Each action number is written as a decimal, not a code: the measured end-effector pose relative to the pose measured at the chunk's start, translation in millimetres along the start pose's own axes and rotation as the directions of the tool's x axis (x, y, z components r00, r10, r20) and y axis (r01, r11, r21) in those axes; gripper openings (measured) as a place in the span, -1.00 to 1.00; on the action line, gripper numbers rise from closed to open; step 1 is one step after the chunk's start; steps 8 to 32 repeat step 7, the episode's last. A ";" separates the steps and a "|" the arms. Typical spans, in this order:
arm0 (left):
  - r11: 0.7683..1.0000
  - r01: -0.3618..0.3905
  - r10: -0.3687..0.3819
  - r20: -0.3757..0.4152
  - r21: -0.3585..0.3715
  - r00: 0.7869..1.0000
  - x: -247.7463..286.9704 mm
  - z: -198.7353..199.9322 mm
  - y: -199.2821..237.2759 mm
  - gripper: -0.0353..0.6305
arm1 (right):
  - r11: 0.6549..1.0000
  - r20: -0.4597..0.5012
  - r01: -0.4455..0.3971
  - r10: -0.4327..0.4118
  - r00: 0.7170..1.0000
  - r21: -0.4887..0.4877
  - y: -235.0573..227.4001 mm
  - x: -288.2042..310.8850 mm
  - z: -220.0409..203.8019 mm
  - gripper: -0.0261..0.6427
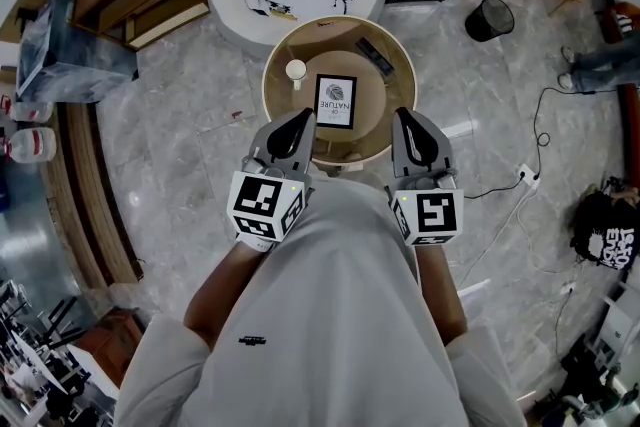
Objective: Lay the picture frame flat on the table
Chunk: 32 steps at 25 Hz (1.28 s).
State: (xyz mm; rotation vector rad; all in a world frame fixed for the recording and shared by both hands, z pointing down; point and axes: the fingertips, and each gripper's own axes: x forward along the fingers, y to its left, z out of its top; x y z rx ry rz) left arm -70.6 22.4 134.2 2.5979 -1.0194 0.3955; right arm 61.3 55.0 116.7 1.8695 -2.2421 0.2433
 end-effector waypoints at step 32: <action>1.000 -0.002 0.002 -0.003 0.002 1.000 9.0 -2.1 -9.6 -0.88 | 1.000 -0.006 -0.003 0.003 1.000 0.008 -11.8 -3.5 -8.9 -0.90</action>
